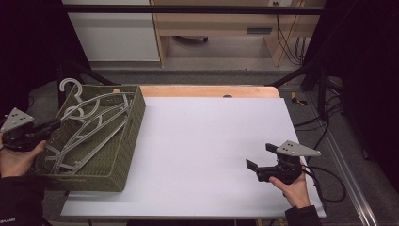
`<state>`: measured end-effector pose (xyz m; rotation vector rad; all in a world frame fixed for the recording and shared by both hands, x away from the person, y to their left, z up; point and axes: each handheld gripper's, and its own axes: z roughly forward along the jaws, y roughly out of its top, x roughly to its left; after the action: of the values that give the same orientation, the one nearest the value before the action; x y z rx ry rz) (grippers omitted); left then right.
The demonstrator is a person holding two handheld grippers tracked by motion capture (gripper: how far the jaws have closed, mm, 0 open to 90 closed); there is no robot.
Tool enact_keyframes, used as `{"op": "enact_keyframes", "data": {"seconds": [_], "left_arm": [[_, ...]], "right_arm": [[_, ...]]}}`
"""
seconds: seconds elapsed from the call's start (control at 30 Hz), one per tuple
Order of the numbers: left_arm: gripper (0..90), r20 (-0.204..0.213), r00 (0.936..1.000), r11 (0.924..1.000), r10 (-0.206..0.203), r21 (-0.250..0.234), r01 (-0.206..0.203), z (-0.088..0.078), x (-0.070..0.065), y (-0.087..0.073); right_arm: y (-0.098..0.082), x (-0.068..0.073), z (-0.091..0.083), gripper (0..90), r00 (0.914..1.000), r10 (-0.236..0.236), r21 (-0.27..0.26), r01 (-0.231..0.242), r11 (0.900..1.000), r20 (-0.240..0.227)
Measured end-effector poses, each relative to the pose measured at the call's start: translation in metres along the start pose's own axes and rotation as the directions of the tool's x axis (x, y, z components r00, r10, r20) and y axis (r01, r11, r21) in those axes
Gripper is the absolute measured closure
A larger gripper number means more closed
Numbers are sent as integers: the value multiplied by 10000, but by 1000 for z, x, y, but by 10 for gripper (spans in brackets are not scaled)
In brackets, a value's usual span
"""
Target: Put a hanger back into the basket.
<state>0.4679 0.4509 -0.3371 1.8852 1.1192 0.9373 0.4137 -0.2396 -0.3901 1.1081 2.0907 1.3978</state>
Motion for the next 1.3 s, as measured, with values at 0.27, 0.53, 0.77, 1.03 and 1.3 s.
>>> {"op": "enact_keyframes", "data": {"seconds": [0.27,0.53,0.77,1.03,1.3], "left_arm": [[819,-136,9994,9992,-322,236,325,9,4,-14],[815,-190,9996,9816,-219,1893,251,22,2,-22],[738,-347,9963,9714,-789,2217,846,19,1,-16],[595,290,9869,9817,-1589,1106,1549,5,-12,-7],[427,1493,9753,9858,-1629,-157,1671,-6,-51,3]], "right_arm": [[0,0,1,46,10000,-58,31,59,10000,-66],[0,0,0,46,10000,-65,27,66,10000,-45],[0,1,-1,45,10000,8,-35,-8,10000,-27],[1,0,-3,44,10000,-14,-146,14,9999,-15],[1,0,-2,39,10000,35,-217,-35,9998,8]]}}
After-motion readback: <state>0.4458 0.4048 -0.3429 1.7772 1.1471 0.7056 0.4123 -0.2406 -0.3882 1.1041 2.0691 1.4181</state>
